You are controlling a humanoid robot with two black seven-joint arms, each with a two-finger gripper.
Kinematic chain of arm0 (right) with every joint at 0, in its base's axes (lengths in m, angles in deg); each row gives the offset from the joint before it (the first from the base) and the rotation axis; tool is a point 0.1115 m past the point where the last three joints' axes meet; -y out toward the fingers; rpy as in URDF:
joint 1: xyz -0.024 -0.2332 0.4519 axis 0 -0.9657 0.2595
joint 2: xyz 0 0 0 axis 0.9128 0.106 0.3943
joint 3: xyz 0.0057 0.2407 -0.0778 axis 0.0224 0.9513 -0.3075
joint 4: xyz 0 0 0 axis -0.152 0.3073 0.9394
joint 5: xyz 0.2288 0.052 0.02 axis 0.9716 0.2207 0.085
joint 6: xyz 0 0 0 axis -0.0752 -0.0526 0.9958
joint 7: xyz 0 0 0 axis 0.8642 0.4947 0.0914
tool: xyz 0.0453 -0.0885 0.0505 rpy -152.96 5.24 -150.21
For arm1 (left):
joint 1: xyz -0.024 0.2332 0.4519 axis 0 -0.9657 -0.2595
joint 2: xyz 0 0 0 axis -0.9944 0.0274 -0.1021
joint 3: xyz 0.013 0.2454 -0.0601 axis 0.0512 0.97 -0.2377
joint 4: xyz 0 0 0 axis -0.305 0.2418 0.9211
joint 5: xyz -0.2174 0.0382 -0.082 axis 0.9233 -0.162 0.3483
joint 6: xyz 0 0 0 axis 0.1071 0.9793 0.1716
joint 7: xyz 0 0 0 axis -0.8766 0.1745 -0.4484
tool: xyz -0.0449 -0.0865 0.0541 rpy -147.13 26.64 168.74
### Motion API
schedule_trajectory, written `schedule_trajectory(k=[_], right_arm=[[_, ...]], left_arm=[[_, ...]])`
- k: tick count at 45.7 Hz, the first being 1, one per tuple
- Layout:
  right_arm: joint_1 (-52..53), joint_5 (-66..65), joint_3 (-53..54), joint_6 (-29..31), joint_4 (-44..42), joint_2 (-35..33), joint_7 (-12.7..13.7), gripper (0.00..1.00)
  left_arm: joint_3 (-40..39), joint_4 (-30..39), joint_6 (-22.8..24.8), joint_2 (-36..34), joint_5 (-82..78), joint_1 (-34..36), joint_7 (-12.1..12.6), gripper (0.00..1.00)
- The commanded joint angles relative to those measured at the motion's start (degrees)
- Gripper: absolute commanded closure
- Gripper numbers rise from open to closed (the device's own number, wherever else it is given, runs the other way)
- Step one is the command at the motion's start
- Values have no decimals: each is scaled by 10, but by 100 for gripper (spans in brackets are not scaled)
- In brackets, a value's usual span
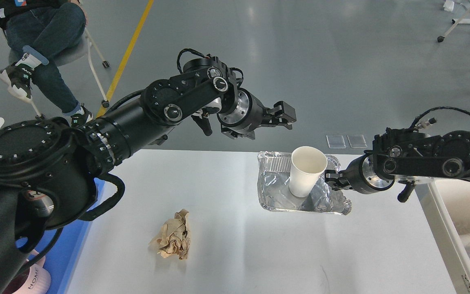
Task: Tidy desktop
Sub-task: 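Open the left gripper and withdraw it from the cup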
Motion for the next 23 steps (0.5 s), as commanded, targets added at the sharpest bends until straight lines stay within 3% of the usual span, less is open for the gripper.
schedule_trajectory(k=[1, 7, 11, 18, 23], right_arm=[[3, 0, -1, 0, 0, 0, 0, 100], [3, -1, -3, 1, 3, -9, 0, 100], [3, -1, -3, 0, 4, -10, 0, 100], [3, -1, -4, 0, 3, -11, 0, 100], [3, -1, -5, 0, 3, -14, 0, 100]], left_arm=[[6, -1, -4, -36, -40, -6, -124, 3], [9, 1, -2, -113, -53, -57, -305, 3], [10, 4, -1, -175, -54, -90, -397, 3], [27, 10, -4, -259, -53, -144, -431, 3], [38, 35, 1, -329, -53, -174, -434, 3]])
